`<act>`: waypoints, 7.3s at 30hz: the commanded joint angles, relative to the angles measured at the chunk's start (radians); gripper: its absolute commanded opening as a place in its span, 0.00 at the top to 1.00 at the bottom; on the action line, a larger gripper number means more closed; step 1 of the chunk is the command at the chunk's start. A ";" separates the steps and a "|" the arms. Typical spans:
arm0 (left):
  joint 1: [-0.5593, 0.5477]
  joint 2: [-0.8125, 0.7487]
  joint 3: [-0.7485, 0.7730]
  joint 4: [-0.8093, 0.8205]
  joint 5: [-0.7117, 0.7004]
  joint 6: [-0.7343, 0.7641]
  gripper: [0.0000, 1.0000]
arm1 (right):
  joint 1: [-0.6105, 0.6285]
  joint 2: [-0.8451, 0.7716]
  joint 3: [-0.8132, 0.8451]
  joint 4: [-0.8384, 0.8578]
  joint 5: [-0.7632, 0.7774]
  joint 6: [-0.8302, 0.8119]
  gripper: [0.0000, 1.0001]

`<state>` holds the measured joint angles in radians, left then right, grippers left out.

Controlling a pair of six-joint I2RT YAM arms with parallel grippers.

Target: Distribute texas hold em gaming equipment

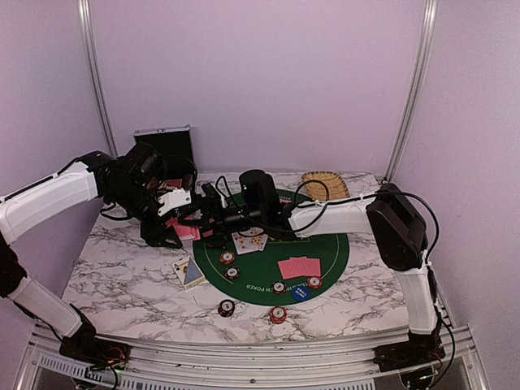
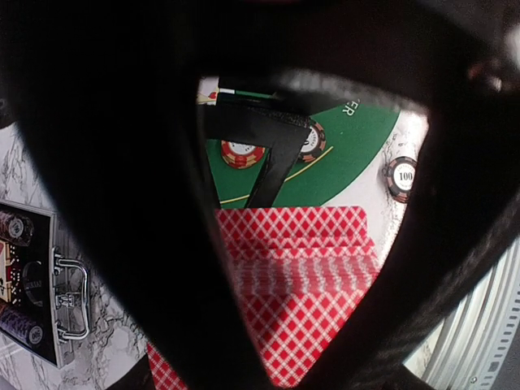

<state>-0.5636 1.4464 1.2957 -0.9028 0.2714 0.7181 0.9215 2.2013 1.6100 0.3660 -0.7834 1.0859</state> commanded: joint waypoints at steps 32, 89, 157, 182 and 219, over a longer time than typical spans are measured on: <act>0.001 -0.018 0.031 -0.005 0.028 -0.003 1.00 | -0.004 0.100 0.090 -0.018 -0.037 0.076 0.16; 0.001 -0.016 0.037 -0.005 0.022 -0.005 1.00 | -0.023 0.049 0.120 -0.171 -0.103 0.004 0.35; 0.001 -0.035 0.018 -0.006 0.002 -0.006 1.00 | -0.030 -0.104 -0.050 0.001 -0.141 0.126 1.00; 0.001 -0.033 0.020 -0.007 -0.013 -0.013 1.00 | -0.246 -0.339 -0.304 -0.324 -0.078 -0.158 1.00; 0.007 -0.073 -0.018 -0.018 -0.022 0.002 1.00 | 0.030 -0.086 -0.067 -0.638 1.639 -1.621 1.00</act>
<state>-0.5632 1.4055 1.2858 -0.9108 0.2417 0.7151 0.9173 2.0838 1.5803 -0.4225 0.7925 -0.3580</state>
